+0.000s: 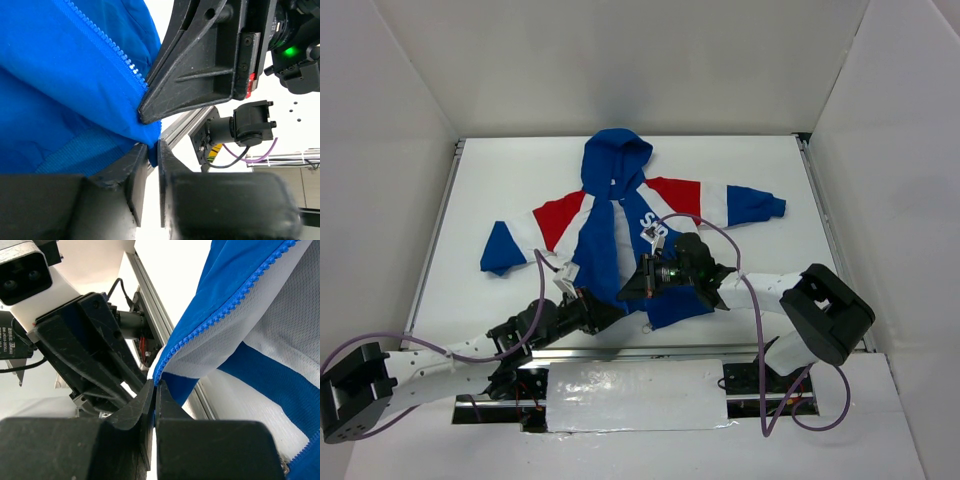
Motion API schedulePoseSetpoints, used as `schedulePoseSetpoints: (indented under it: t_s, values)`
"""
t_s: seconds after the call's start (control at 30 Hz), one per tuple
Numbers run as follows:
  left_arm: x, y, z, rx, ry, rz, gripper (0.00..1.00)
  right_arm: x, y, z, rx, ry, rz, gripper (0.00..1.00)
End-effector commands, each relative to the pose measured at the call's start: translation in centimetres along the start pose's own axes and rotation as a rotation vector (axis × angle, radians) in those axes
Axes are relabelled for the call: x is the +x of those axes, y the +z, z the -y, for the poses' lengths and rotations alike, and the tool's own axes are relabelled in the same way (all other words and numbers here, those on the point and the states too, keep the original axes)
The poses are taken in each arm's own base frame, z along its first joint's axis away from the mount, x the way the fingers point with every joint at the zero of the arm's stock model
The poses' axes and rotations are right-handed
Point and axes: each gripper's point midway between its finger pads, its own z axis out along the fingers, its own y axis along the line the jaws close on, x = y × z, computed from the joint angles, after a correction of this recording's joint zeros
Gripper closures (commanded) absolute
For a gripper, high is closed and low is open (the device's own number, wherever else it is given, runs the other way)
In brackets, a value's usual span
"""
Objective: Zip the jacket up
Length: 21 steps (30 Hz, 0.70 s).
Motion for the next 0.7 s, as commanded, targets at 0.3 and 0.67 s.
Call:
schedulePoseSetpoints:
  t_s: [0.3,0.67]
  values:
    - [-0.9,0.2,0.9,0.044,0.029,0.035,1.00,-1.1,0.3,-0.8,-0.019,-0.036,0.000,0.75]
    - [-0.9,-0.8,-3.4,-0.209,-0.048,0.039,1.00,-2.1,-4.7,4.3,0.387,-0.104,0.069,0.48]
